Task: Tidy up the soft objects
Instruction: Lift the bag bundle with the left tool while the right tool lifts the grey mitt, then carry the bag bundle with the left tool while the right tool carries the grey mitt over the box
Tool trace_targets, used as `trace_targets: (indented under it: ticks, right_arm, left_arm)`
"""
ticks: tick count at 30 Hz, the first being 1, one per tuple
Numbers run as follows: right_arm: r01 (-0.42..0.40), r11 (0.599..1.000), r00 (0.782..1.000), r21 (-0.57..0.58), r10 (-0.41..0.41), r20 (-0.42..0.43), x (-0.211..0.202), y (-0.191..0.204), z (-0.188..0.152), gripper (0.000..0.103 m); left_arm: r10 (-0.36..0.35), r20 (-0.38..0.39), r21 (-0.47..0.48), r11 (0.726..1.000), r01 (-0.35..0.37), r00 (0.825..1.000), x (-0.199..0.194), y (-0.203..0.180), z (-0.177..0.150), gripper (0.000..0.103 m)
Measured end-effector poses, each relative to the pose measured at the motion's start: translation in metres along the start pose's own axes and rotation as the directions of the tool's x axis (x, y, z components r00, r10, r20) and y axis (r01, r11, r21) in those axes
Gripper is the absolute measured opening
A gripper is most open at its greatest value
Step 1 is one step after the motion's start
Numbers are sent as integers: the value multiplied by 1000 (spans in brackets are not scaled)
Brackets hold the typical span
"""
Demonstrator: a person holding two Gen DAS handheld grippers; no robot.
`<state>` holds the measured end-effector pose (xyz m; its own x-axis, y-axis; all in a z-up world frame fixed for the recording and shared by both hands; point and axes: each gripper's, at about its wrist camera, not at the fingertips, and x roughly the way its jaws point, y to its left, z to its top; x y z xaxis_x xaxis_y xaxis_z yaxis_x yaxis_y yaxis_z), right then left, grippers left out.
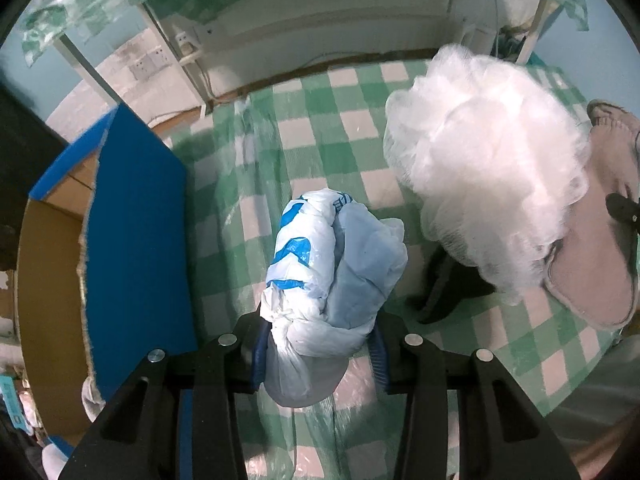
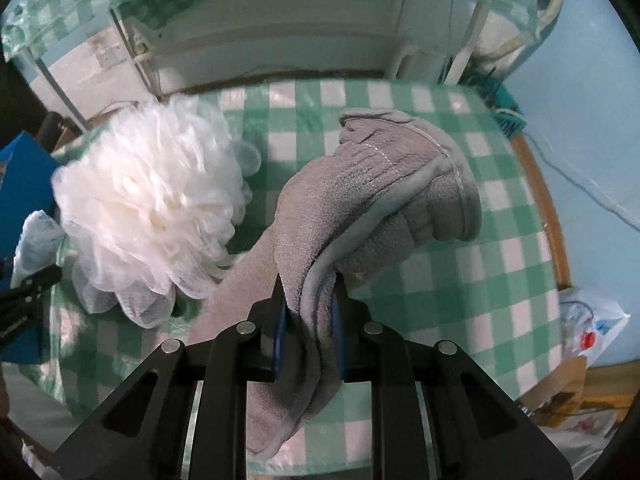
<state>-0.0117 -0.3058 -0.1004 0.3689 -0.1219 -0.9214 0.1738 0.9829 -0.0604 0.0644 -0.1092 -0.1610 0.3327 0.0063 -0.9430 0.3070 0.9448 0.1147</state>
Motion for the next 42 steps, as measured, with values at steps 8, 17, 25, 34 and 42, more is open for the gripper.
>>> trace_targets:
  ticks: [8, 17, 25, 34, 42]
  right_arm:
    - [-23, 999, 997, -47, 26, 75, -26, 9, 4, 17]
    - [-42, 994, 991, -105, 55, 122, -52, 15, 2, 17]
    - [-80, 985, 983, -151, 104, 153, -70, 38, 7, 17]
    - [-119, 972, 975, -205, 153, 163, -80, 67, 16, 17]
    - [-158, 955, 967, -252, 202, 158, -87, 101, 21, 17]
  left_arm:
    - [-4, 75, 26, 1000, 2, 997, -38, -4, -5, 41]
    - [18, 148, 50, 998, -25, 989, -71, 0, -9, 41]
    - [45, 197, 65, 996, -59, 979, -92, 5, -14, 41]
    - [64, 212, 24, 997, -71, 975, -97, 26, -16, 41]
    - [78, 222, -32, 997, -72, 972, -105, 54, -23, 41]
